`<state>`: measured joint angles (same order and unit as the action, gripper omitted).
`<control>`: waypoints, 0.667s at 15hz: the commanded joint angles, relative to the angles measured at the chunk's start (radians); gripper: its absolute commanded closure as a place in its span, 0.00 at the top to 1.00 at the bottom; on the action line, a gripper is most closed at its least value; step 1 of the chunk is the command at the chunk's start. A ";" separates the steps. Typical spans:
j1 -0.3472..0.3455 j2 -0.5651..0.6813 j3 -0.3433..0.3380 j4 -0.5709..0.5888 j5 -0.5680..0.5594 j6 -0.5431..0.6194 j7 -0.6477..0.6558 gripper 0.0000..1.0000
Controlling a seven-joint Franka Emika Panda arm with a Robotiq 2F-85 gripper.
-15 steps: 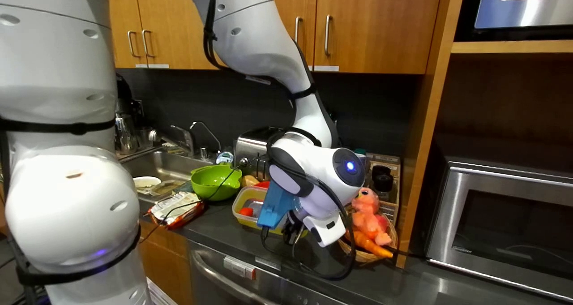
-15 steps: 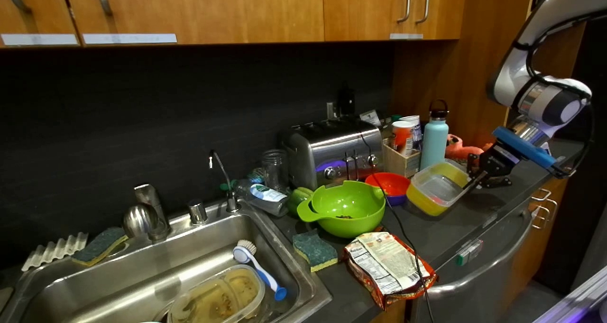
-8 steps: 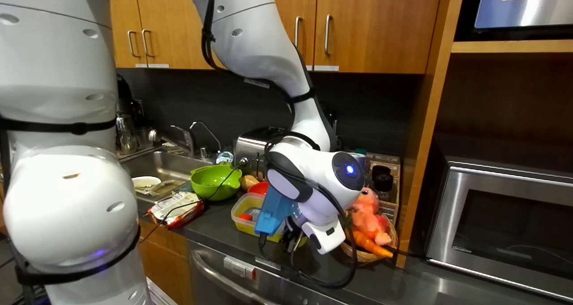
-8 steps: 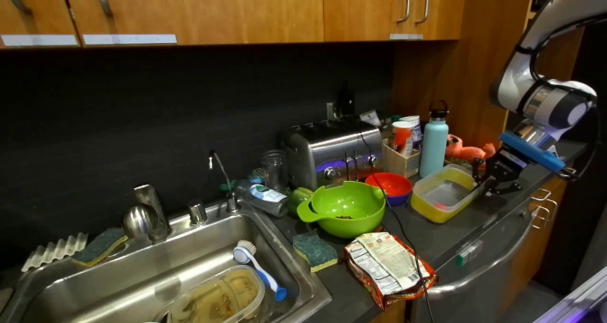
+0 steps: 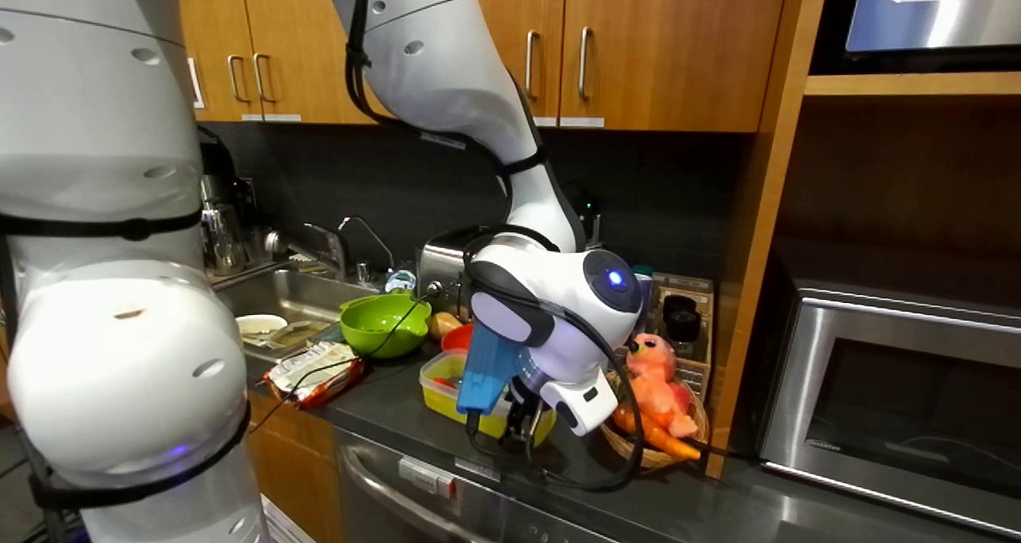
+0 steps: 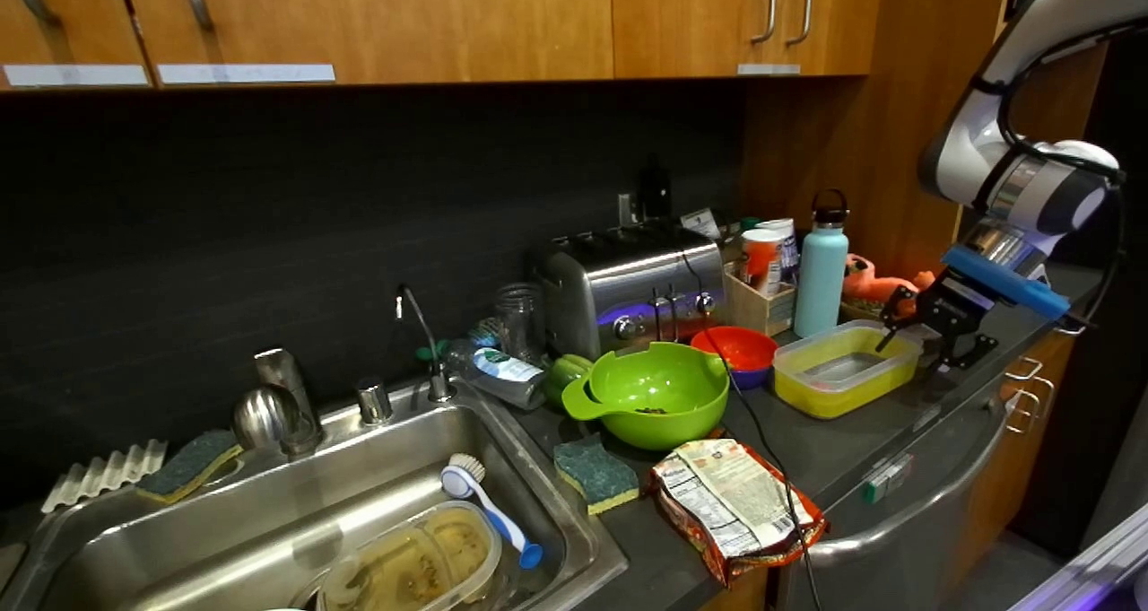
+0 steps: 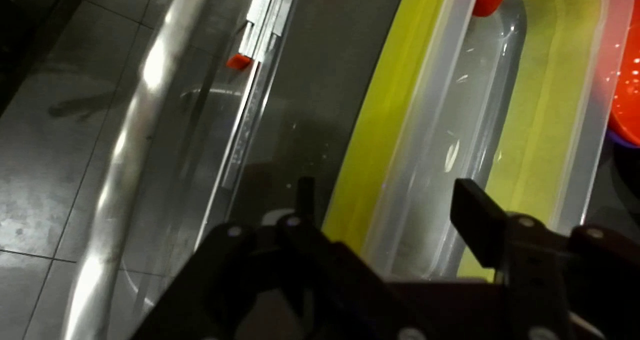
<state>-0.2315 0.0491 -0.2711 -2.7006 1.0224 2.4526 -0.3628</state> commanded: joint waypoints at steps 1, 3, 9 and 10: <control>-0.009 -0.006 0.010 -0.003 -0.005 0.001 0.004 0.72; -0.009 -0.008 0.010 -0.006 -0.005 0.002 0.004 0.72; -0.007 -0.012 0.012 -0.010 -0.004 0.005 0.005 0.94; -0.004 -0.016 0.015 -0.011 -0.008 0.016 0.016 0.97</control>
<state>-0.2323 0.0447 -0.2688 -2.7069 1.0224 2.4570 -0.3628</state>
